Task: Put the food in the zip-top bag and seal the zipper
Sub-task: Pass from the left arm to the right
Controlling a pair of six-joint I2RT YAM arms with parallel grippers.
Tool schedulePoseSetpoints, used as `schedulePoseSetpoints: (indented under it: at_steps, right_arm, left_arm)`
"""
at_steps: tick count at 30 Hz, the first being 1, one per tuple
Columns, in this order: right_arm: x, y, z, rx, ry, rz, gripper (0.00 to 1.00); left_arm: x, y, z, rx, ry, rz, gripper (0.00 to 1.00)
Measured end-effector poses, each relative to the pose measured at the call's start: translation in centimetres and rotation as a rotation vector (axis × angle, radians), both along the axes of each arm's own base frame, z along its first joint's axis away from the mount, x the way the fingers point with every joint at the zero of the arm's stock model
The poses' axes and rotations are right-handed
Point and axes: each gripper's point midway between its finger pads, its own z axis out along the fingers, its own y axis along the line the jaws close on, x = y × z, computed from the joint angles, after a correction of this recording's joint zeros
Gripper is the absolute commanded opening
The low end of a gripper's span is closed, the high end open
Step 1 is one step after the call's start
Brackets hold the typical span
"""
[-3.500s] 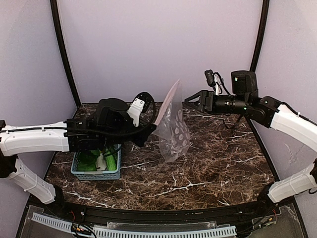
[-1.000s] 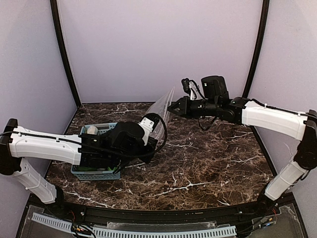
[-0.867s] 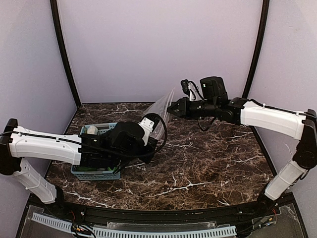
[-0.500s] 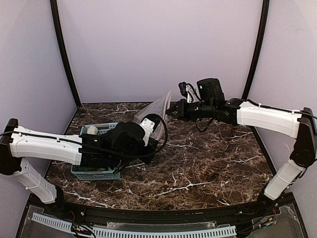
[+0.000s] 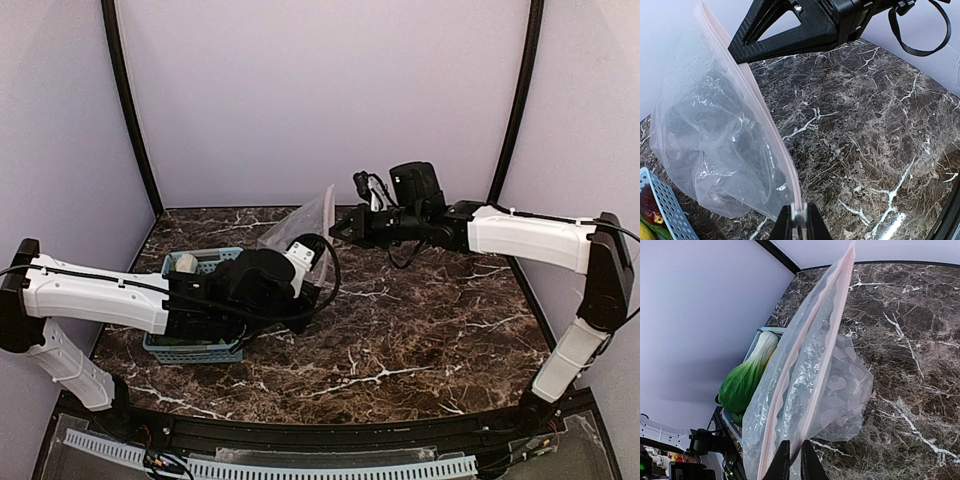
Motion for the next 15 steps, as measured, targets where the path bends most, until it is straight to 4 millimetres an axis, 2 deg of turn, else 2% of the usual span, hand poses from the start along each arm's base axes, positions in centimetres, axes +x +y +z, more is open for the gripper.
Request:
schedulePoseSetpoints:
  at_steps: [1, 5, 7, 9, 11, 13, 15]
  right_arm:
    - [0.0, 0.1, 0.0, 0.003, 0.003, 0.001, 0.0]
    - [-0.1, 0.2, 0.3, 0.015, 0.0, 0.01, 0.0]
    - [-0.2, 0.3, 0.4, 0.022, -0.002, 0.017, 0.0]
    - [-0.3, 0.4, 0.6, 0.028, -0.004, 0.024, 0.0]
    - [-0.3, 0.5, 0.8, 0.038, -0.013, 0.028, 0.0]
    - [-0.5, 0.3, 1.0, 0.042, -0.022, 0.026, 0.0]
    - [-0.8, -0.2, 1.4, 0.04, -0.037, 0.022, 0.0]
  left_arm:
    - [0.0, 0.0, 0.0, 0.0, 0.001, -0.001, 0.01]
    - [0.0, -0.1, 0.0, -0.001, 0.002, -0.003, 0.01]
    - [-0.1, -0.1, -0.1, -0.001, 0.003, -0.004, 0.05]
    - [-0.1, -0.1, -0.1, -0.004, 0.006, -0.004, 0.2]
    - [-0.1, -0.1, -0.1, -0.012, 0.012, -0.001, 0.48]
    - [-0.2, -0.1, -0.1, -0.026, 0.024, 0.003, 0.61]
    - [-0.4, 0.0, 0.1, -0.044, 0.036, 0.002, 0.69]
